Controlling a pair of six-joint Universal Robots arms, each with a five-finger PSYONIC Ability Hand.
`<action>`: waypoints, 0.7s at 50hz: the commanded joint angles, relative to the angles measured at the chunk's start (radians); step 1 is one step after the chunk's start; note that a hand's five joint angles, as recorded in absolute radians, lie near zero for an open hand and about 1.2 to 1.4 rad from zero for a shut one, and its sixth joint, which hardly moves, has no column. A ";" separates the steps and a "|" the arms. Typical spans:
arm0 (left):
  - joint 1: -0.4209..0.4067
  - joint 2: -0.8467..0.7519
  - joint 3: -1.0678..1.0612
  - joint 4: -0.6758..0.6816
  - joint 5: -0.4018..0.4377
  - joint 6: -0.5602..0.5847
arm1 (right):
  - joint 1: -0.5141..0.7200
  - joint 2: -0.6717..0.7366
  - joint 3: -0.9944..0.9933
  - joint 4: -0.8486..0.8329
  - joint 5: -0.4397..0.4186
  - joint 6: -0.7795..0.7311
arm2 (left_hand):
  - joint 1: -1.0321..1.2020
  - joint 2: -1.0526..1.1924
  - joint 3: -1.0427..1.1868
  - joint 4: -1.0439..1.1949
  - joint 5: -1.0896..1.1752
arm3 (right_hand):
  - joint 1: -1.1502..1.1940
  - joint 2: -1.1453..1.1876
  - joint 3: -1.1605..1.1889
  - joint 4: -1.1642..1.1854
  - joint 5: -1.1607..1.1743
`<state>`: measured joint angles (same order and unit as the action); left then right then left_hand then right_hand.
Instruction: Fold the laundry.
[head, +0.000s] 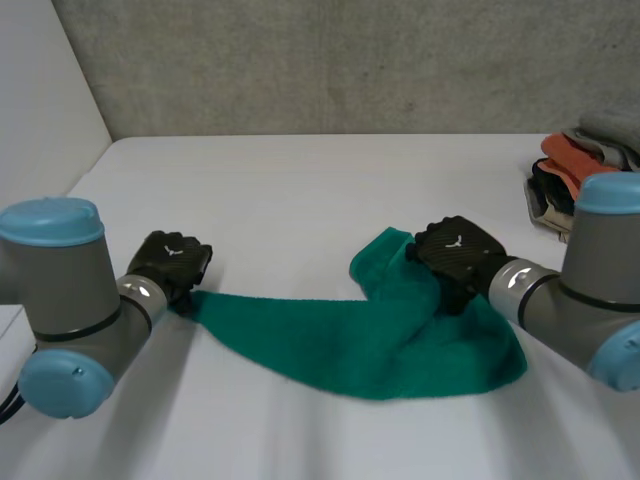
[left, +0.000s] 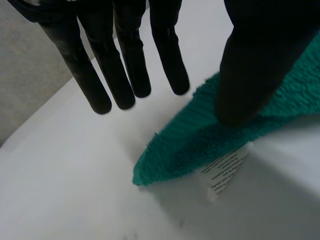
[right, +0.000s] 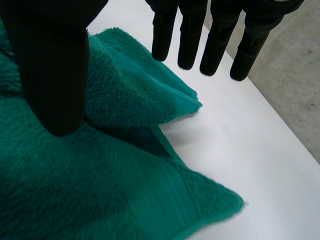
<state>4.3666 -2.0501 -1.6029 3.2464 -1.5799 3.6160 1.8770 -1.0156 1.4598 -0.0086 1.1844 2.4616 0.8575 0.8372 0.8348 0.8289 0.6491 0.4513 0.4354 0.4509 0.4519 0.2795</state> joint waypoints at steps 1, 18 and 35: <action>-0.009 -0.062 0.054 -0.013 0.006 0.001 | 0.040 0.081 -0.047 -0.028 -0.011 0.008 | 0.512 0.533 0.535 0.541 0.546 | 0.250 0.266 0.250 0.249 0.247; -0.018 0.082 0.103 -0.007 -0.008 0.033 | 0.028 -0.061 -0.073 0.041 0.007 -0.009 | 0.539 0.559 0.561 0.567 0.573 | 0.945 0.961 0.945 0.944 0.942; -0.053 0.225 0.058 -0.016 0.005 0.007 | -0.015 -0.327 -0.105 0.532 0.110 -0.268 | 0.539 0.559 0.561 0.567 0.573 | 0.945 0.961 0.945 0.944 0.942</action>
<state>4.3171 -1.7396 -1.5417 3.2290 -1.5747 3.6093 1.8560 -1.3606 1.3836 0.5356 1.2352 2.2121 1.1298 1.1929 1.1888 1.1954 0.9725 1.1006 1.1717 1.1876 1.1949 0.9747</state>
